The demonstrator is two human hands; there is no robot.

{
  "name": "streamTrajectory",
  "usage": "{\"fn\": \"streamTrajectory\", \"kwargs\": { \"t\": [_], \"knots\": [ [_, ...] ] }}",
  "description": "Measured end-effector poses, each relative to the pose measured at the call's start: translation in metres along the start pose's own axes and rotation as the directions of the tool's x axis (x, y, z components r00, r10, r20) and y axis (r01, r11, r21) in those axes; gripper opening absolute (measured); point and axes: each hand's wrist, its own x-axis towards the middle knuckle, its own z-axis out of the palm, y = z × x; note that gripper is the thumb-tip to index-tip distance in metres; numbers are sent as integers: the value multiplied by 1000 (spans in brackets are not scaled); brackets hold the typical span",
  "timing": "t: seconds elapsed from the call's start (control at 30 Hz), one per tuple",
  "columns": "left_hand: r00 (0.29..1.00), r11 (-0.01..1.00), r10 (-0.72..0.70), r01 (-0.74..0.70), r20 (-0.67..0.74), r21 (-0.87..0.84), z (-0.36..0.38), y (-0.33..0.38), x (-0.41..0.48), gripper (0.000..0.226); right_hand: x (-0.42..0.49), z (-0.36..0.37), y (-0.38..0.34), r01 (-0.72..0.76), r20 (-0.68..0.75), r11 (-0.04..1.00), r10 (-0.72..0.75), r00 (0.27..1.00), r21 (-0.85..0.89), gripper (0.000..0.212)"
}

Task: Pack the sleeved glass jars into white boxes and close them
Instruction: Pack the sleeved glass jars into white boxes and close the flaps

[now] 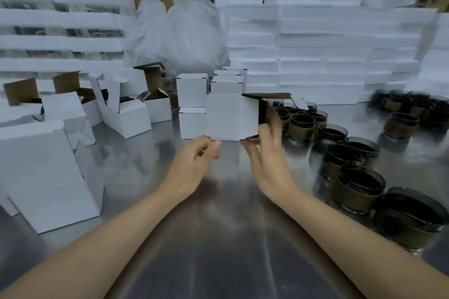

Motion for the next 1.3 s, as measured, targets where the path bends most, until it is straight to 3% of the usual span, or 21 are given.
{"fn": "streamTrajectory", "kwargs": {
  "t": [0.13,0.23,0.3,0.47,0.63,0.77,0.87,0.97,1.03,1.13,1.23,1.3],
  "knots": [
    [956,1000,-2,5,-295,9,2,-5,3,33,10,-12,12,-40,-117,996,31,993,-78,15],
    [993,971,99,-82,-65,225,7,-11,3,60,7,-8,20,-37,-31,985,32,999,-168,15],
    [998,958,40,-55,57,281,8,-11,5,78,4,-5,27,-24,36,982,31,999,-187,17],
    [995,990,-101,100,2,102,4,-17,7,74,0,-8,29,-22,127,994,36,991,-110,19],
    [978,984,-174,178,-113,27,2,-14,8,68,-5,-9,19,-74,197,997,71,978,10,31],
    [956,978,-200,181,-217,-102,2,-19,11,41,-5,-9,18,-141,201,979,111,973,145,48],
    [971,983,-155,133,-184,-127,3,-20,9,53,-5,-7,20,-175,227,976,143,963,128,74],
    [978,990,-132,124,-158,-64,2,-22,10,40,-4,-6,22,-356,198,913,319,927,198,90],
    [977,987,-158,156,-142,-25,2,-24,11,38,-3,-6,24,-414,183,889,382,906,196,84],
    [985,987,-148,152,-89,42,3,-24,11,46,-2,-7,27,-412,197,910,397,896,38,64],
    [994,972,-107,108,-18,207,2,-24,12,70,-1,-5,29,-331,220,943,327,919,-19,39],
    [994,954,-107,106,-11,282,3,-25,12,73,3,-4,33,-276,205,960,281,938,-54,35]
  ]
}}
